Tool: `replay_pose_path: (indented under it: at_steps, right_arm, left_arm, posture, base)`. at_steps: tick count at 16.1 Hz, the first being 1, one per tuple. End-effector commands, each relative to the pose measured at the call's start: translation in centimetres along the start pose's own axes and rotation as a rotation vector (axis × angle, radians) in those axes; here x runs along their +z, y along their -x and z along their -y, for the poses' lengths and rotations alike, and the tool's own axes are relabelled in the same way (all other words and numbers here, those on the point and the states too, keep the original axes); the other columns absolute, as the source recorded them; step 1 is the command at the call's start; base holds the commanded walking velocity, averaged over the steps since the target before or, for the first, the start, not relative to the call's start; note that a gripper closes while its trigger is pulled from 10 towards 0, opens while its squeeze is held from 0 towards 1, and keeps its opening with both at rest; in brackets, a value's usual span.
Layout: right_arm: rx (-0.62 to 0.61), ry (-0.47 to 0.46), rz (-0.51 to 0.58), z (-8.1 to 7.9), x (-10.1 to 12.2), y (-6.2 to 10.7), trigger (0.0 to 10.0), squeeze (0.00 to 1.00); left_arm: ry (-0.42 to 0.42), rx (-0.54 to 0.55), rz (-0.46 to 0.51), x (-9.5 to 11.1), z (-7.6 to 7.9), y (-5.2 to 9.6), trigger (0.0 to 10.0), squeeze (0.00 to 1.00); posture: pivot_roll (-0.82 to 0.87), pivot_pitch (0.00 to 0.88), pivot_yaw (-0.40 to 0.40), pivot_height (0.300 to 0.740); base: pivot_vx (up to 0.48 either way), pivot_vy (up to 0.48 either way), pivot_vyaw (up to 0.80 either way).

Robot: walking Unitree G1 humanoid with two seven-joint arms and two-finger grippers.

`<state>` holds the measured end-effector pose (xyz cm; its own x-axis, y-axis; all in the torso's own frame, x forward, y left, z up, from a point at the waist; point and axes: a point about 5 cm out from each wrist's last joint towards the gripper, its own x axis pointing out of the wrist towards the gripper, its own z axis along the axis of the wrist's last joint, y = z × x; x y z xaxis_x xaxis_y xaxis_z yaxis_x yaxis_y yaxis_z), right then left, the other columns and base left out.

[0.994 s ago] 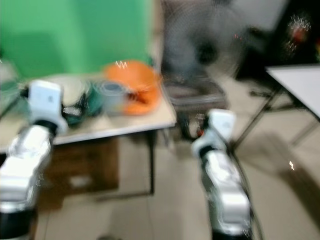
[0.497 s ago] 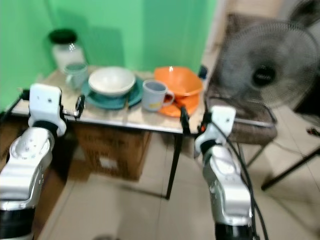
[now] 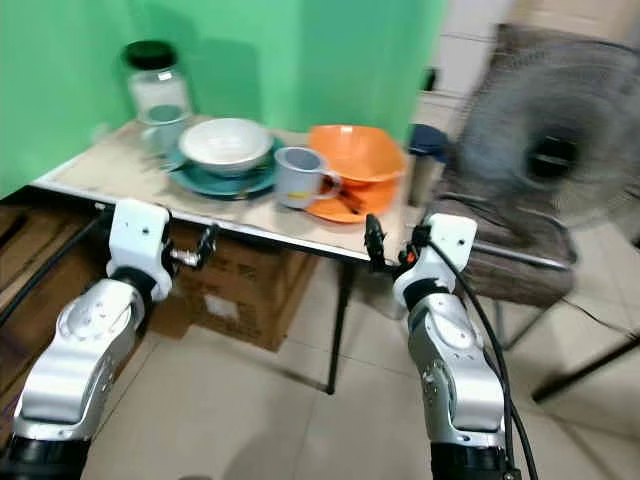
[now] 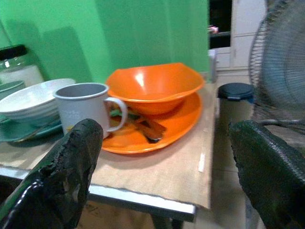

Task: Setting the table

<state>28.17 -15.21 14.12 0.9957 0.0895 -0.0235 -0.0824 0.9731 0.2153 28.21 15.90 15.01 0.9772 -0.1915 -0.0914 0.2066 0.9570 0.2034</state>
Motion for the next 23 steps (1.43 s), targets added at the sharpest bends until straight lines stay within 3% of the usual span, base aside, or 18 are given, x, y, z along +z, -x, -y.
replay_pose_path:
  at_steps: [1,9,12,14,23]
  right_arm:
    - [0.015,-0.005,0.006,-0.5,0.1,-0.2,10.0,0.00]
    - [0.016,0.013,0.030,-0.7,0.2,-0.3,10.0,0.00]
    - [0.019,0.060,0.041,-0.8,0.3,-0.5,10.0,0.00]
    - [0.041,0.077,0.035,-1.2,0.2,-0.6,10.0,0.00]
    - [0.063,0.030,0.051,-1.0,0.5,-1.0,10.0,0.00]
  left_arm:
    - [-0.014,-0.013,0.015,0.3,-0.2,0.2,10.0,0.00]
    - [-0.031,-0.022,0.039,0.9,-0.4,0.1,10.0,0.00]
    - [-0.038,-0.016,0.042,1.0,-0.6,0.1,10.0,0.00]
    - [-0.042,-0.014,0.048,1.1,-0.7,0.1,10.0,0.00]
    - [-0.081,-0.043,0.053,1.3,-0.5,0.3,10.0,0.00]
  posture:
    - [0.08,0.000,-0.035,0.740]
    - [0.08,0.000,-0.027,0.740]
    - [0.08,0.000,-0.026,0.740]
    - [0.08,0.000,-0.024,0.740]
    - [0.09,0.000,-0.026,0.740]
  base:
    - [0.000,0.000,0.00]
    - [0.365,0.000,0.00]
    - [0.391,0.000,0.00]
    - [0.392,0.000,0.80]
    - [0.376,0.000,0.09]
